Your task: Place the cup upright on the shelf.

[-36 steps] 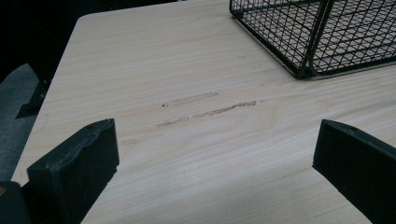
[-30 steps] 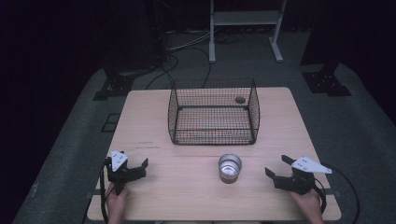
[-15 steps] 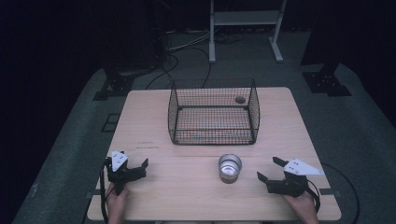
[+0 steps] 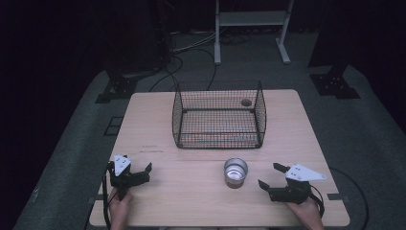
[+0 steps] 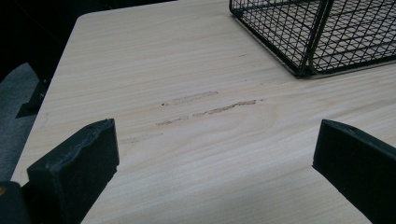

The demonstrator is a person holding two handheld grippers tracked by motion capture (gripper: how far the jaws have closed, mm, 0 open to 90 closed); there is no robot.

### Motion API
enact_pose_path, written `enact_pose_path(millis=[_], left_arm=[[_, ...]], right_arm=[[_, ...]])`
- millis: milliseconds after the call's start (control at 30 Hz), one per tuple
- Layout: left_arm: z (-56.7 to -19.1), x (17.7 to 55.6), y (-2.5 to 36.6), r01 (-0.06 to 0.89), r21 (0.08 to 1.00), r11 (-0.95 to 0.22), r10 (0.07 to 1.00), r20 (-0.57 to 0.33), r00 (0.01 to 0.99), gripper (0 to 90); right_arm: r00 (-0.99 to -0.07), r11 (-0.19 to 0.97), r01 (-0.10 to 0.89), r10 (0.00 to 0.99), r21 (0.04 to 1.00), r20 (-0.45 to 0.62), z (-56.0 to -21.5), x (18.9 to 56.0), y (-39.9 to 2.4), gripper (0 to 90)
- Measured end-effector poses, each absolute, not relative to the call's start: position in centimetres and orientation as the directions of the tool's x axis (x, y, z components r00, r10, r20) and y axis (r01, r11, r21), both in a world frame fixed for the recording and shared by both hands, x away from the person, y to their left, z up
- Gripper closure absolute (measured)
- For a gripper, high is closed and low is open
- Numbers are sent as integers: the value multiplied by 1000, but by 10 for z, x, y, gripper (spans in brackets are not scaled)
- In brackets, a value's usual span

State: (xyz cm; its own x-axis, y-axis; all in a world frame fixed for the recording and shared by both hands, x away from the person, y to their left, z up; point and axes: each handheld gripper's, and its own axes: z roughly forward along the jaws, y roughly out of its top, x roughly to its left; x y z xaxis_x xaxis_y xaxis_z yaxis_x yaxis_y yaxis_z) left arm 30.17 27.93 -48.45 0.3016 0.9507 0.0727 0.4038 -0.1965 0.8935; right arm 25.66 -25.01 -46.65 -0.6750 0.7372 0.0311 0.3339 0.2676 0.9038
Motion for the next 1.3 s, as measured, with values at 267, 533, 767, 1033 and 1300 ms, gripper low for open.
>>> enact_pose_path(millis=[267,533,767,1033,1300], left_arm=[[-485,302,279,403,894,-196,951,72,302,0],[-485,301,279,404,893,-197,950,73,302,0],[-485,301,279,404,893,-197,950,73,302,0],[-485,301,279,404,893,-199,950,75,303,0],[-485,301,279,404,893,-199,951,75,301,0]], right_arm=[[-697,291,327,717,899,21,-466,255,-242,138],[-719,315,317,695,895,9,-466,255,-234,136],[-733,338,310,680,889,-3,-466,254,-227,135],[-742,345,308,670,886,-3,-466,254,-223,133],[-754,357,306,657,883,-4,-465,254,-217,132]])
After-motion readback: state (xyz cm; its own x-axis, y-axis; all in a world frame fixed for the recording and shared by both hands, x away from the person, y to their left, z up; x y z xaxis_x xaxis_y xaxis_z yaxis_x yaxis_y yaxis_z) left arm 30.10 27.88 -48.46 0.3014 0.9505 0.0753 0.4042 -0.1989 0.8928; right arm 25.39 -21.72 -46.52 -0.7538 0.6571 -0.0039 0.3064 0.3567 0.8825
